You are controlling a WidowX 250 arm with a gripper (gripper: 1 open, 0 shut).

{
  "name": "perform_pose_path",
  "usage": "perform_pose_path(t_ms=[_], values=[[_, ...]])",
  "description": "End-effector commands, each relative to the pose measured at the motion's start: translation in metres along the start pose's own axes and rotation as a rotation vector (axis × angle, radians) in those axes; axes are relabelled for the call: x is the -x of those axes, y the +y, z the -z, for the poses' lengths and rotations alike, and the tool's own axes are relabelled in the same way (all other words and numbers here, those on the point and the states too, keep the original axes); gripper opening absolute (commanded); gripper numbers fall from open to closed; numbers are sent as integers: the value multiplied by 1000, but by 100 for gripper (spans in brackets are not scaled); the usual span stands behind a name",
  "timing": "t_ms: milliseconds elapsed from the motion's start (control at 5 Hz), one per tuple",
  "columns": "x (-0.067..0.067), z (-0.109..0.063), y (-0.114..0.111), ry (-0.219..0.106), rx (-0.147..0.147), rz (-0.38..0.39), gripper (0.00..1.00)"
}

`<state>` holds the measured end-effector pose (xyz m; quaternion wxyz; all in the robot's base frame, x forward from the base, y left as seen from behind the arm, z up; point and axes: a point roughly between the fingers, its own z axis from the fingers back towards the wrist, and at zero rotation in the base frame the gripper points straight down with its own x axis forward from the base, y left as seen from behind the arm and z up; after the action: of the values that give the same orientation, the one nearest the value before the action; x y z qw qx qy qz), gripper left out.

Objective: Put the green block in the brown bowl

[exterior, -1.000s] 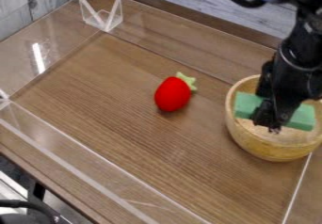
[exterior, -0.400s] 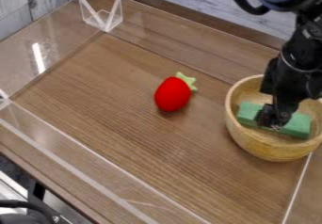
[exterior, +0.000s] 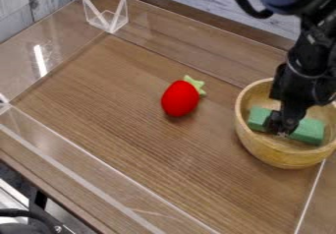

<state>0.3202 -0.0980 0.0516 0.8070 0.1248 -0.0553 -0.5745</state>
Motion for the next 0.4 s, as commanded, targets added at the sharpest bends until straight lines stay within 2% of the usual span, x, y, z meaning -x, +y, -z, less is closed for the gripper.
perform_pose_path(t_ms=[0,200], values=[[-7,-12,8,-24,-26,-26,100],[-13,-18,10,-23,-28,-43,100]])
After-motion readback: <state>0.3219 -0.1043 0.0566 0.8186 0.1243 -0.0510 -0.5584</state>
